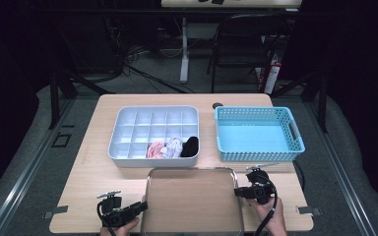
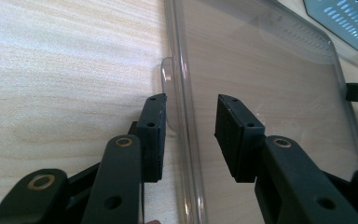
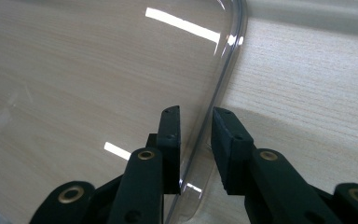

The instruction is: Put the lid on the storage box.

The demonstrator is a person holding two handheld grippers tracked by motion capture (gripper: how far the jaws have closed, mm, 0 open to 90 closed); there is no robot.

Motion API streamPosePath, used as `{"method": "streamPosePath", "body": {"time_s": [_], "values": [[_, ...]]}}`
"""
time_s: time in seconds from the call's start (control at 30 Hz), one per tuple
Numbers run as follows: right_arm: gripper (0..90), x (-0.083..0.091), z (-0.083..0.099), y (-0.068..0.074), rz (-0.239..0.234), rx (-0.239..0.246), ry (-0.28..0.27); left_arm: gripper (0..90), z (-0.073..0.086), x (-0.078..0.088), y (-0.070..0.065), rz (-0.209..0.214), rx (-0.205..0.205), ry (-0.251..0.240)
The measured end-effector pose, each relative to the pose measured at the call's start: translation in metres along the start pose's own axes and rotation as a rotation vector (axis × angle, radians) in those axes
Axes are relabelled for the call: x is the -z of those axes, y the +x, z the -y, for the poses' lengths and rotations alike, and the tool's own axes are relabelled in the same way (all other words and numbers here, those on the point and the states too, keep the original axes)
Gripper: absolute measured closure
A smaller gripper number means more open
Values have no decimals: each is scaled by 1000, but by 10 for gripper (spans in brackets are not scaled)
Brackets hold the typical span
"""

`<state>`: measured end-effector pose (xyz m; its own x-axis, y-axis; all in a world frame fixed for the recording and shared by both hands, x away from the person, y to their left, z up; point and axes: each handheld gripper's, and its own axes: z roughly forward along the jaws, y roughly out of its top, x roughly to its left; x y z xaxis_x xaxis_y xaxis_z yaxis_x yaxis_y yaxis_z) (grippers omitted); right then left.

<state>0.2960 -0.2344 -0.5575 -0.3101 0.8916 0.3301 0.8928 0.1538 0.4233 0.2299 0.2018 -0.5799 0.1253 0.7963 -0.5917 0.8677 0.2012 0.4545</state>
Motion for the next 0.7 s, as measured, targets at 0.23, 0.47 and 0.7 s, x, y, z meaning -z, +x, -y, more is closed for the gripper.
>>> {"method": "streamPosePath", "body": {"time_s": [0.23, 0.47, 0.7], "values": [[749, 0, 0, -5, -27, -15, 0, 652, 0, 1, 4, 26, 43, -2], [748, 0, 0, -3, -15, -12, 3, 653, 1, -1, 10, 81, 122, -14], [747, -1, 0, -2, -19, -9, -4, 645, -4, -5, 6, 79, 92, 9]]}}
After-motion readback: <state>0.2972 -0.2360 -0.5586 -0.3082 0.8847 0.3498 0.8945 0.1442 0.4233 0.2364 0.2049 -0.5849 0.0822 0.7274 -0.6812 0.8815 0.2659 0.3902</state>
